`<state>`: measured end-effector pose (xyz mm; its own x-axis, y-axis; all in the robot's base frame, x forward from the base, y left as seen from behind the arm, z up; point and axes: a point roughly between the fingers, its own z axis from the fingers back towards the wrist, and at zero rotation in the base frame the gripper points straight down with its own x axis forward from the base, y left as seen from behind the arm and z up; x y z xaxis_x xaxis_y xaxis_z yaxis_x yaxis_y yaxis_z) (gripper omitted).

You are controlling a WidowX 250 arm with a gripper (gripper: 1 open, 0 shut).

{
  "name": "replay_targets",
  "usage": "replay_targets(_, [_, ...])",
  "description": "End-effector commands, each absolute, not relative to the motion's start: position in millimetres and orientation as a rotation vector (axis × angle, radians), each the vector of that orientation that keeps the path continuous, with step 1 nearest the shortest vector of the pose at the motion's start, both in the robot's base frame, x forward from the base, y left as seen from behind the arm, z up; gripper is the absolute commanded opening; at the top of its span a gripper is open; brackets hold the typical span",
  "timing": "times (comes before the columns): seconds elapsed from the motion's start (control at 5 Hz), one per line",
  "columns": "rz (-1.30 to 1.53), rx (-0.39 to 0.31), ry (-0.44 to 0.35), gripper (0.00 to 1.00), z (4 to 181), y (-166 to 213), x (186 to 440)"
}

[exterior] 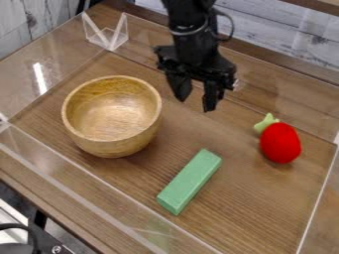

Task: Remove the green object from the brown bowl and put it on the table

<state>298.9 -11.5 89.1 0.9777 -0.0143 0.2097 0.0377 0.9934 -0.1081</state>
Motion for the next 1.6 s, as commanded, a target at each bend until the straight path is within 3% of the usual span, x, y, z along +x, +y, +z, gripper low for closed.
replay_targets(0.0, [-0.073, -0.12, -0.252, 1.0, 105.6, -26, 313])
replay_targets(0.4, [-0.033, -0.13, -0.262, 1.0, 121.4, -28, 308])
replay_targets(0.8, [-0.049, -0.138, -0.254, 1.0, 102.1, -10, 305])
replay_targets(1.4, [-0.039, -0.136, -0.256, 1.0, 105.9, -11, 300])
